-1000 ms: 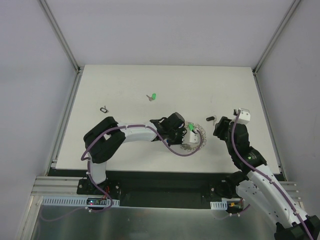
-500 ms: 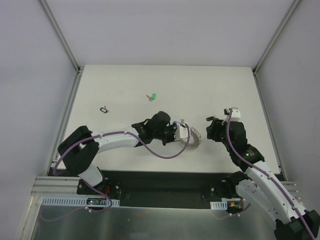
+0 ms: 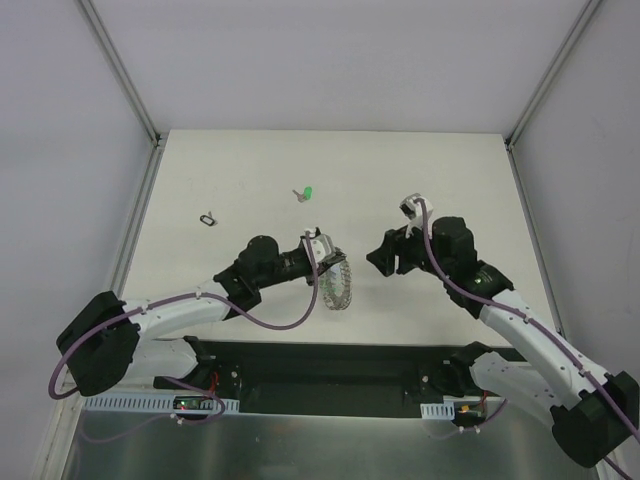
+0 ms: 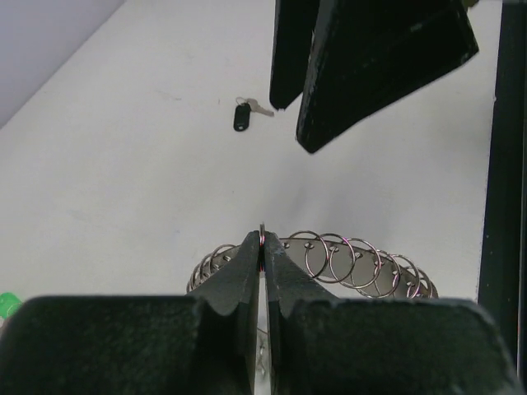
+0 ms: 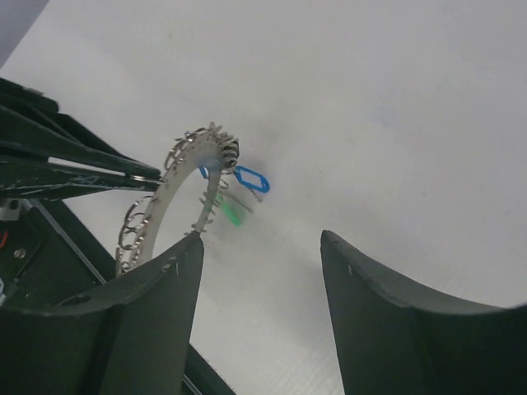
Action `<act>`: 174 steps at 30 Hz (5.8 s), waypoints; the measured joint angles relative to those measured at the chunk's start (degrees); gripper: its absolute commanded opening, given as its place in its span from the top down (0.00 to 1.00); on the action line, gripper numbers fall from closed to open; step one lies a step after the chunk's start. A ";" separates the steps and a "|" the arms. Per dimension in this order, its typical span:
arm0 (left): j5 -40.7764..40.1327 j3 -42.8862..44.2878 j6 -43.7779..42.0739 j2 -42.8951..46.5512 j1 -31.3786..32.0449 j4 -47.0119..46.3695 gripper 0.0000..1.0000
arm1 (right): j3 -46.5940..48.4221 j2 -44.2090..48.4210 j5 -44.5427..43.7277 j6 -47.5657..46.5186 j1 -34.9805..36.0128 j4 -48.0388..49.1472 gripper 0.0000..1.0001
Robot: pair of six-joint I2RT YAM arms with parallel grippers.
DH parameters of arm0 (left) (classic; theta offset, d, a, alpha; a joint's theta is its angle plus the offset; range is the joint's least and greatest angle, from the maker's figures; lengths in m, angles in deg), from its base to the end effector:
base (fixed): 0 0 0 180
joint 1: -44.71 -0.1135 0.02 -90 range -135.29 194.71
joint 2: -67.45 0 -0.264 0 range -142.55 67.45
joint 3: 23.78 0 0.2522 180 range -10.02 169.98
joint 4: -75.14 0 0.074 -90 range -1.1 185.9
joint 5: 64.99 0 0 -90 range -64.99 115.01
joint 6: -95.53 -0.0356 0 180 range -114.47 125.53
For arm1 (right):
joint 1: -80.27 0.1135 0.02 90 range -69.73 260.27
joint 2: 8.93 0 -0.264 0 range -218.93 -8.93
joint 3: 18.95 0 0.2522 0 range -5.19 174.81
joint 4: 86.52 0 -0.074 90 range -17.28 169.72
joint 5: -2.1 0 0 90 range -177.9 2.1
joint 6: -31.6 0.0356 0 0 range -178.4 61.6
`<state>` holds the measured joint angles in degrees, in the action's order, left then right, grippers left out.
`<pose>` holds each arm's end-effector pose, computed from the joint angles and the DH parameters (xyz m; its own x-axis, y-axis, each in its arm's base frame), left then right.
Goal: Put the keys on the keyring
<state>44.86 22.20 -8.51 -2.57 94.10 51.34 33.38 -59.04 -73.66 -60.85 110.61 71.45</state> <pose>0.1650 -0.2110 0.2584 0.2242 0.0891 -0.9705 0.9078 0.3431 0.2412 0.1723 0.1110 0.2891 -0.2628 -0.2018 -0.9435 -0.7012 0.7116 0.0431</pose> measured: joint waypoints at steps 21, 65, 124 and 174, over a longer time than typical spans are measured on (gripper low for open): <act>-0.11 -11.50 13.73 9.90 -7.63 -17.14 1.00 | 4.20 -5.95 8.70 -7.48 3.82 18.80 0.12; 21.64 -6.75 28.22 1.46 -13.86 -32.30 1.00 | 11.50 -17.68 27.26 -19.52 4.52 11.89 0.48; 29.33 -2.47 29.35 -2.62 -14.23 -30.51 0.69 | 14.21 -16.00 36.72 -22.58 2.27 5.33 0.99; 6.32 5.73 21.00 3.58 -3.96 9.18 0.75 | 29.27 -21.81 -1.09 -35.67 18.34 -26.38 0.99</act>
<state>51.18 27.93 12.49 1.02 90.14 60.51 62.65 -80.85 -74.76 -96.52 128.95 45.07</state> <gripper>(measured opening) 0.260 0.015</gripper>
